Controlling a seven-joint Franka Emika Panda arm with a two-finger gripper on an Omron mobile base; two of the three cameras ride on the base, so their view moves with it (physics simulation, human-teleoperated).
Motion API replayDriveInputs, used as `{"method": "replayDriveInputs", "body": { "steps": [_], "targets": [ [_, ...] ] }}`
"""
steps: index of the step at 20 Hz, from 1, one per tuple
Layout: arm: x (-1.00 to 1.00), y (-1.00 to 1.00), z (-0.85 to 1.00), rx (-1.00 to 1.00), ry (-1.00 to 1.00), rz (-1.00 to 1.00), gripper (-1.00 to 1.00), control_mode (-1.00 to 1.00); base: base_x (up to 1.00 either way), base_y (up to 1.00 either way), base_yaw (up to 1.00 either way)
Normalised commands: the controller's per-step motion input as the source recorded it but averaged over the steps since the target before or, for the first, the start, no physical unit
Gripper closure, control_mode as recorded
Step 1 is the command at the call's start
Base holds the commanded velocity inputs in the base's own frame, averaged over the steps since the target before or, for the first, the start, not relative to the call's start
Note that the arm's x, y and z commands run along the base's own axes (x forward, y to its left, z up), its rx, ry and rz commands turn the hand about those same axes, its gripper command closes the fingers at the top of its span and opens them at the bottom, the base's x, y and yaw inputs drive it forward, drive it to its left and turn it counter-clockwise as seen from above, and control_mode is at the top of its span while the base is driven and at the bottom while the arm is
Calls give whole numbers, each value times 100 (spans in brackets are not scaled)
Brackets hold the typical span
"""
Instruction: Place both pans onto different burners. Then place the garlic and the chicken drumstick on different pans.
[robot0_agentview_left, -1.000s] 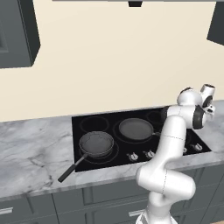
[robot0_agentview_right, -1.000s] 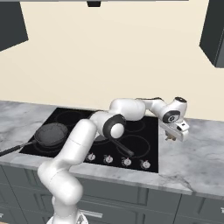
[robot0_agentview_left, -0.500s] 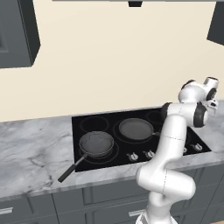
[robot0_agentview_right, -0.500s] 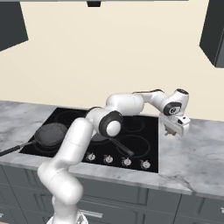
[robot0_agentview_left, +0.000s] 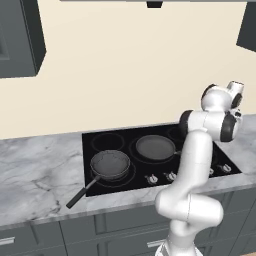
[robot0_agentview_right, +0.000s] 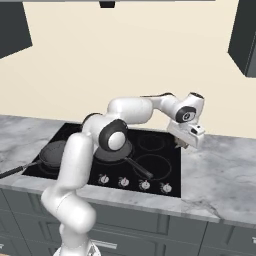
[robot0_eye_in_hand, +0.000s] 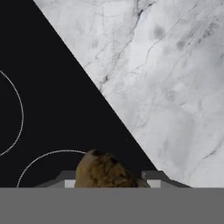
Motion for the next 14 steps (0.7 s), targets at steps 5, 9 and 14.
{"method": "replayDriveInputs", "body": {
  "steps": [5, 9, 14],
  "targets": [
    [-55, 88, 19, -1, 0, 12, 100, -100, 0, 0, 0],
    [-48, 100, 12, -2, 0, 15, 100, -100, 0, 0, 0],
    [-36, 100, 16, 0, 0, 16, 100, -100, 0, 0, 0]
  ]
}}
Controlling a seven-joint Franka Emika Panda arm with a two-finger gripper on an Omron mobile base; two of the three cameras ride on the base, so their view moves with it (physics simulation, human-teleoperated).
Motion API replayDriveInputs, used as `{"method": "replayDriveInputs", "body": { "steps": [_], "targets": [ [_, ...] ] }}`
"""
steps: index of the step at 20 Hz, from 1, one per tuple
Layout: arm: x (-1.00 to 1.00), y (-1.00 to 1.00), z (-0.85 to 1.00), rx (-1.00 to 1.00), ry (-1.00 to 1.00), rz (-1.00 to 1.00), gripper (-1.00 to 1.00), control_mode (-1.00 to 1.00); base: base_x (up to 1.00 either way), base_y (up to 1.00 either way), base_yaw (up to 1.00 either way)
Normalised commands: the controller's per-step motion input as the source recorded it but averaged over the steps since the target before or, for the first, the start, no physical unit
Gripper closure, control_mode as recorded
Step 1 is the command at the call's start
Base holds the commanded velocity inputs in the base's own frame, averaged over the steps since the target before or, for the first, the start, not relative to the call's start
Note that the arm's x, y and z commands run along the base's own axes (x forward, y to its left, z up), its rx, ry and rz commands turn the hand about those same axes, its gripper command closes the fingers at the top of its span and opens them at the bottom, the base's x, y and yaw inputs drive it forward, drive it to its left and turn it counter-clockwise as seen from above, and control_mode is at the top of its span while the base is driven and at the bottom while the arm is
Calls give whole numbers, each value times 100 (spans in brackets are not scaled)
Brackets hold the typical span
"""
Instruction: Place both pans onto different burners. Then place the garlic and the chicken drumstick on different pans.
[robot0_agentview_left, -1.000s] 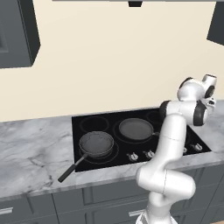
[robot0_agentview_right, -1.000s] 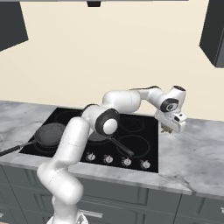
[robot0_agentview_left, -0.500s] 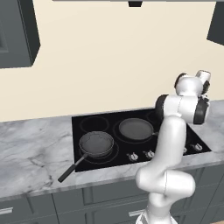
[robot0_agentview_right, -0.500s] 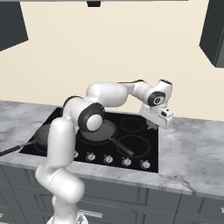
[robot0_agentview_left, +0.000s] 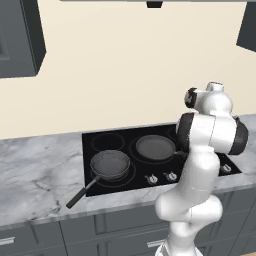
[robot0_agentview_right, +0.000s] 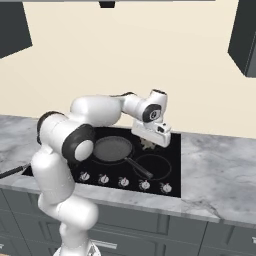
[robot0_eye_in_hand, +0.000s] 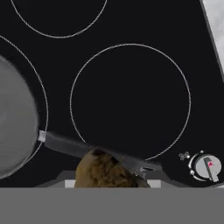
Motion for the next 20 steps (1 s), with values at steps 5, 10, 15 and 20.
{"method": "replayDriveInputs", "body": {
  "steps": [5, 10, 15, 20],
  "targets": [
    [-32, 100, 13, -3, 0, 15, 100, -100, 0, 0, 0],
    [-15, 100, 16, -3, 0, 10, 100, -100, 0, 0, 0],
    [0, 94, 8, 0, 1, 8, 100, -100, 0, 0, 0],
    [2, 95, 1, 0, 0, 5, 100, -100, 0, 0, 0]
  ]
}}
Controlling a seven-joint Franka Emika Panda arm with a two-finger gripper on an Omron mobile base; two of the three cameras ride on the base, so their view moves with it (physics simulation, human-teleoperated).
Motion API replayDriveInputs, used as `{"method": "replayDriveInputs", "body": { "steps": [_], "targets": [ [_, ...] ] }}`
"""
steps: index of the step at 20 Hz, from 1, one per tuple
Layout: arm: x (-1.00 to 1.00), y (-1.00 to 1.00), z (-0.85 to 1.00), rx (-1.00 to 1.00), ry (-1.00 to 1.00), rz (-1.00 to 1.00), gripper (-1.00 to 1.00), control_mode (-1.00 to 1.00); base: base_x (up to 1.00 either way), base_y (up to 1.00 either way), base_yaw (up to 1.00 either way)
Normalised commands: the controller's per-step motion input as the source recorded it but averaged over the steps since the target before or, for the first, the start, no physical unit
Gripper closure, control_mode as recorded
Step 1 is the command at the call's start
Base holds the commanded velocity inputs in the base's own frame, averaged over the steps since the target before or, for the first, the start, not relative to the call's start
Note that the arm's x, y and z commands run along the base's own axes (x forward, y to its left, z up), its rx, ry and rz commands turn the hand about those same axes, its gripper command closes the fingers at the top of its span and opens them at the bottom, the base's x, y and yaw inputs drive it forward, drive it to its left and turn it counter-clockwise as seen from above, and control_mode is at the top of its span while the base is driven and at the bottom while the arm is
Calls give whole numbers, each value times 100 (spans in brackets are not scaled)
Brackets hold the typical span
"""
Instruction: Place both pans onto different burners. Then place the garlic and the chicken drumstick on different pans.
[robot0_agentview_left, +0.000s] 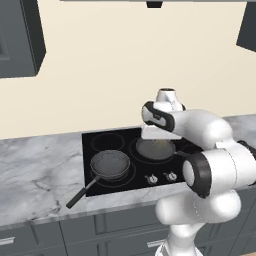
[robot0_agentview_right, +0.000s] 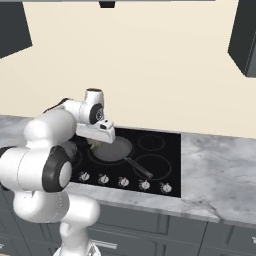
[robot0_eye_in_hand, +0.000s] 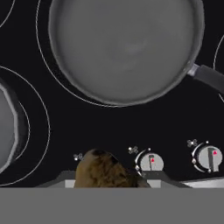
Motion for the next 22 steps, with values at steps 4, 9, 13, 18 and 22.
{"method": "replayDriveInputs", "body": {
  "steps": [4, 9, 13, 18, 22],
  "targets": [
    [36, 49, 0, 0, 0, 2, 100, -100, 0, 0, 0],
    [46, 54, 0, 0, 1, 1, 100, -100, 0, 0, 0],
    [9, 60, 0, 0, 5, 1, 100, -100, 0, 0, 0],
    [7, 71, -1, 0, 8, 1, 100, -100, 0, 0, 0],
    [12, 69, -11, 0, 5, 2, 100, -100, 0, 0, 0]
  ]
}}
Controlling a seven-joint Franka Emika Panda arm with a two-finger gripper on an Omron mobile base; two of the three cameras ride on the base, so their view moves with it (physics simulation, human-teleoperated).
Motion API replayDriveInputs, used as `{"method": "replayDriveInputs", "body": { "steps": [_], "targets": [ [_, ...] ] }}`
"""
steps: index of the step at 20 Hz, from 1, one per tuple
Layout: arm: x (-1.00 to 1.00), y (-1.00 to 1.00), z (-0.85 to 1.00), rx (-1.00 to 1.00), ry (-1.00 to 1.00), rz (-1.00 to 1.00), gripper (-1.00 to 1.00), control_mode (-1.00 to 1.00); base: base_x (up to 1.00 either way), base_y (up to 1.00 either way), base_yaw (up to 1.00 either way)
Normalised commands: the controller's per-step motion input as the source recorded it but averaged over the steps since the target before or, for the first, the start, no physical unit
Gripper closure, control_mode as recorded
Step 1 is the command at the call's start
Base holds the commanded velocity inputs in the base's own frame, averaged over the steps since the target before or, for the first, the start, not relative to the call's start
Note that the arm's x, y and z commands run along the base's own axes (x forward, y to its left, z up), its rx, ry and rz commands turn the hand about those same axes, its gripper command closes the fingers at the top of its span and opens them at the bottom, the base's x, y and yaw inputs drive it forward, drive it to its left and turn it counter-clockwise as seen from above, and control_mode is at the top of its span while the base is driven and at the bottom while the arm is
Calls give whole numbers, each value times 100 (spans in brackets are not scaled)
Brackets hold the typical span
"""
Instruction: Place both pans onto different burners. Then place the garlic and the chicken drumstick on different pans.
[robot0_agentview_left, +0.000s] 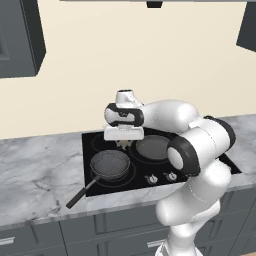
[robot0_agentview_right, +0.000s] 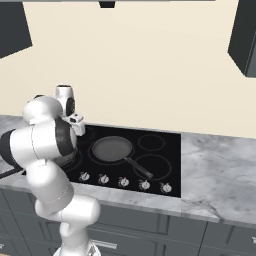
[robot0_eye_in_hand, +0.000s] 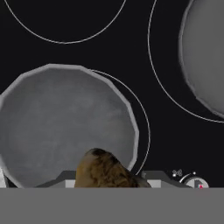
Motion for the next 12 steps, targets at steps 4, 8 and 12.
{"method": "replayDriveInputs", "body": {
  "steps": [4, 8, 12],
  "targets": [
    [15, 40, -19, 0, 4, 2, 100, -100, 0, 0, 0],
    [4, 13, -36, 0, 1, 3, 100, -100, 0, 0, 0],
    [5, 24, -42, -1, 2, 3, 100, -100, 0, 0, 0]
  ]
}}
